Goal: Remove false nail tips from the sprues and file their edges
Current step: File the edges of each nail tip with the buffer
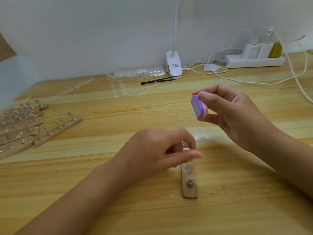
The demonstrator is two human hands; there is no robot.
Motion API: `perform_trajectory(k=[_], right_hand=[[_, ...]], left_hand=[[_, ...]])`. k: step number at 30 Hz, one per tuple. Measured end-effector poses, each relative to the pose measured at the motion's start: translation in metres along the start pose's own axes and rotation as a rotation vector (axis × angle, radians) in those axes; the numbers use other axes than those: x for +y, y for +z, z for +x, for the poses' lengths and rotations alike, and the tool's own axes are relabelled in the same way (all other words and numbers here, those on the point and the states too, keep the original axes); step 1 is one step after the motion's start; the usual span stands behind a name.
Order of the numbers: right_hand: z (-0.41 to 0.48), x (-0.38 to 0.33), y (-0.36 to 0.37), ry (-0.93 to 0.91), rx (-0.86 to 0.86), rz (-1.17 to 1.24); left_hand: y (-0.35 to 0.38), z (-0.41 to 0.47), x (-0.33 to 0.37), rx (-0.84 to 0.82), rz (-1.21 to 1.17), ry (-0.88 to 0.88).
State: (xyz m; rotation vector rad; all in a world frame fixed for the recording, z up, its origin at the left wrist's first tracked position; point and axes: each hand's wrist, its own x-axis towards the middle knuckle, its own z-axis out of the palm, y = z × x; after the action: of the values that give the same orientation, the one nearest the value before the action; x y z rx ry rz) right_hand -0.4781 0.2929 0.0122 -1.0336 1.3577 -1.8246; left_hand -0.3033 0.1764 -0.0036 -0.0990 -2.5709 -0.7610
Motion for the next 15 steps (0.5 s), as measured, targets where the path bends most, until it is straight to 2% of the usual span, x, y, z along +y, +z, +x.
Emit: perform_trajectory(k=[3,15], right_hand=[[-0.0008,0.002,0.0003,0.013,-0.027,-0.02],[-0.0003,0.0044,-0.0008,0.057,-0.025,-0.032]], left_hand=[[0.0019,0.0004,0.0002,-0.017,0.178,0.057],[0.0017,-0.0005,0.0017,-0.015,0.147,0.11]])
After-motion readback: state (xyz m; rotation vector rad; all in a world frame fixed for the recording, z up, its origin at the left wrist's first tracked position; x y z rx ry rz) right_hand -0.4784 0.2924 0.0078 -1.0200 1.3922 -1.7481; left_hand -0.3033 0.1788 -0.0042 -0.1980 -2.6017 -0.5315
